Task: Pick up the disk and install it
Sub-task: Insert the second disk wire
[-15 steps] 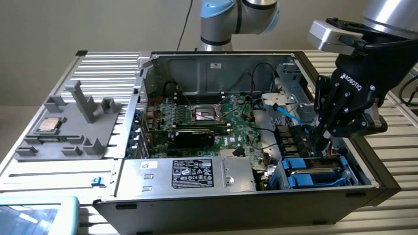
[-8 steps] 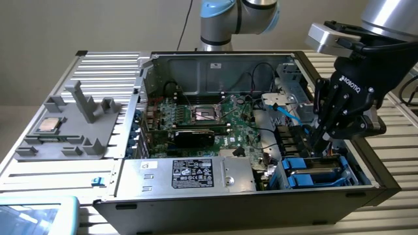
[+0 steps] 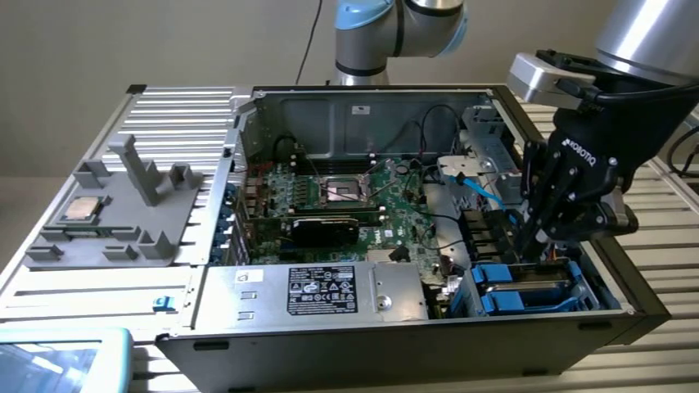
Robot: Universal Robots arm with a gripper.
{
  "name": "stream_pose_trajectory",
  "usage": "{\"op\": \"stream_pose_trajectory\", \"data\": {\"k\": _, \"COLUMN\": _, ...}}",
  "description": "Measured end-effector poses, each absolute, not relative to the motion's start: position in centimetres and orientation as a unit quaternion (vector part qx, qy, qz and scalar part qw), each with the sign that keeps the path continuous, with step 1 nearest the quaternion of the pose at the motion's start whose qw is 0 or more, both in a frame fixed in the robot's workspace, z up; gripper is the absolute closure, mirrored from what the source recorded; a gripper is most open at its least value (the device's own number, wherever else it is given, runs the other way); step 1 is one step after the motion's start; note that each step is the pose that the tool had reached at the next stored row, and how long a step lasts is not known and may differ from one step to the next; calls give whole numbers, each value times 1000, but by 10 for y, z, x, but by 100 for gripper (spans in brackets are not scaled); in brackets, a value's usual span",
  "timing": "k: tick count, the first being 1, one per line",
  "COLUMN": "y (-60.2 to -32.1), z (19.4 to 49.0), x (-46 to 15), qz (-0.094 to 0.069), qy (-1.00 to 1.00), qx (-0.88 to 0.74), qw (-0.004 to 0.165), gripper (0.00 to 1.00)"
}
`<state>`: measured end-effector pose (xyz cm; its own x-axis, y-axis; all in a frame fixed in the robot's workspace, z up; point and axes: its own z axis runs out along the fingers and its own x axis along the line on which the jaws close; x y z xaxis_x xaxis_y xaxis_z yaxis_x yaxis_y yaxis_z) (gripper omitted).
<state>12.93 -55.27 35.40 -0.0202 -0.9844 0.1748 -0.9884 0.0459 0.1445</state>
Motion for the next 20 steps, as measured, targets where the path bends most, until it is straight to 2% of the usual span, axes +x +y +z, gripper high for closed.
{"op": "stream_pose_trajectory", "data": {"k": 5, "y": -553, "z": 354, "x": 129, "qz": 12, "qy": -714, "qx": 690, "qw": 117, "gripper": 86}}
{"op": "stream_pose_trajectory", "data": {"k": 10, "y": -550, "z": 354, "x": 129, "qz": 32, "qy": -713, "qx": 687, "qw": 134, "gripper": 86}}
{"op": "stream_pose_trajectory", "data": {"k": 20, "y": -550, "z": 354, "x": 129, "qz": 34, "qy": -705, "qx": 695, "qw": 134, "gripper": 86}}
